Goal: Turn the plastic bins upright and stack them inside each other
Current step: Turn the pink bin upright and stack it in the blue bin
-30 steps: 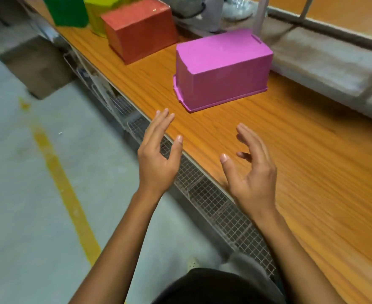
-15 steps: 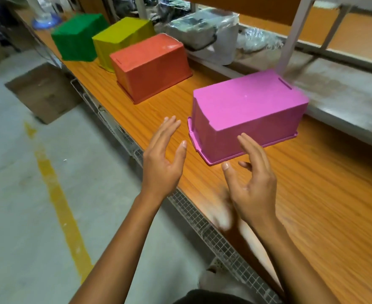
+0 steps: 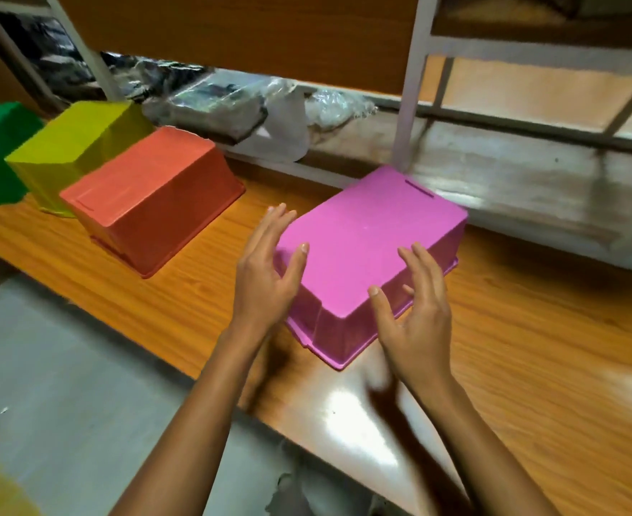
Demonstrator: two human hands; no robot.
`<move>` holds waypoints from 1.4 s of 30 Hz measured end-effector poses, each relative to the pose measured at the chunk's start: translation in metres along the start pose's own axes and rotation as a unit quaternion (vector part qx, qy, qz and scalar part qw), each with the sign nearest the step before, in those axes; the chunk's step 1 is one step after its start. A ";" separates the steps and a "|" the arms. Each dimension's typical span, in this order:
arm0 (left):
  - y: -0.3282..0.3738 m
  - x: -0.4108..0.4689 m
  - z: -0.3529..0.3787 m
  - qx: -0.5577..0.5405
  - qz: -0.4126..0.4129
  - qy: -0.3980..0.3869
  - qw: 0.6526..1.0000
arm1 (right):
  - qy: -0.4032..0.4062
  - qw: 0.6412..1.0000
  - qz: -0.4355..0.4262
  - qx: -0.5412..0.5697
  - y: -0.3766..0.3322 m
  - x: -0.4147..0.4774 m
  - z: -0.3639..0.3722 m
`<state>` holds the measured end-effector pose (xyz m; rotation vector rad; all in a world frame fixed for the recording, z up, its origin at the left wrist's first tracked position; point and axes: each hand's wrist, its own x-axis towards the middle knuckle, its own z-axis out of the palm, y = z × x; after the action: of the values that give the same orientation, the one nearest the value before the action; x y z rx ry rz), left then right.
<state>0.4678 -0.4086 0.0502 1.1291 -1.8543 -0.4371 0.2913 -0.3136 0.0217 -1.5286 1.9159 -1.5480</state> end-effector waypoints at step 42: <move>-0.086 0.100 0.058 -0.280 -0.288 -0.217 0.890 | -0.089 0.853 0.293 -0.423 -0.085 0.116 0.047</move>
<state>0.4464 -0.5458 0.0122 1.2082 -1.5360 -1.5692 0.3231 -0.4256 0.1181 -1.0454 2.7462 -0.2747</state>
